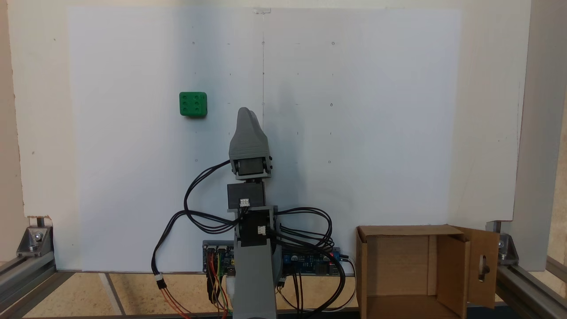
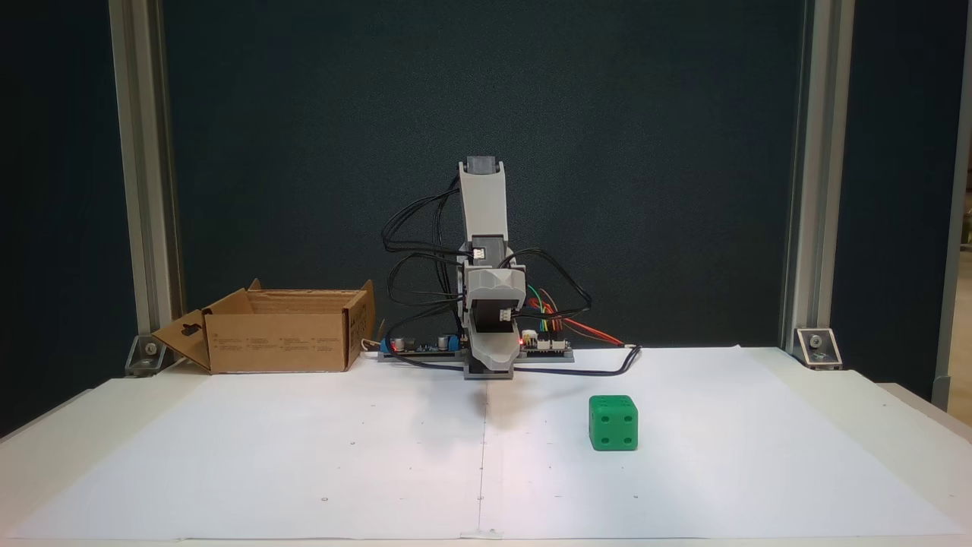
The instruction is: Grasp a green dice and put it in the bin.
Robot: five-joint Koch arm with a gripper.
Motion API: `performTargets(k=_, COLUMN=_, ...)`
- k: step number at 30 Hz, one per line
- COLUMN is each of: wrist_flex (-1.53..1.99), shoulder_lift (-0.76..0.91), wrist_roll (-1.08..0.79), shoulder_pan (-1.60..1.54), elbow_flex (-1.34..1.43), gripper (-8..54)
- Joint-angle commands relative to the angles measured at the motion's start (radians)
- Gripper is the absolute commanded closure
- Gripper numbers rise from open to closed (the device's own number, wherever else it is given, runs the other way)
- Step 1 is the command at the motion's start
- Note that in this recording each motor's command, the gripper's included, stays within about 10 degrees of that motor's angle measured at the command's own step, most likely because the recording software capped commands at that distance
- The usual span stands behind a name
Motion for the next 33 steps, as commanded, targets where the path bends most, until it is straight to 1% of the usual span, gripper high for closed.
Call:
performTargets(k=1, wrist_flex=-0.015, shoulder_lift=0.11, wrist_roll=-0.043, shoulder_pan=0.0, elbow_flex=0.041, gripper=2.4)
performTargets(k=15, wrist_flex=0.025, shoulder_lift=0.11, wrist_roll=-0.044, shoulder_pan=0.0, elbow_flex=0.028, gripper=2.4)
performTargets(k=26, wrist_flex=0.456, shoulder_lift=0.112, wrist_roll=-0.046, shoulder_pan=0.032, elbow_flex=-0.167, gripper=1.9)
performTargets(k=33, wrist_flex=0.92, shoulder_lift=0.112, wrist_roll=-0.046, shoulder_pan=0.081, elbow_flex=-0.489, gripper=2.4)
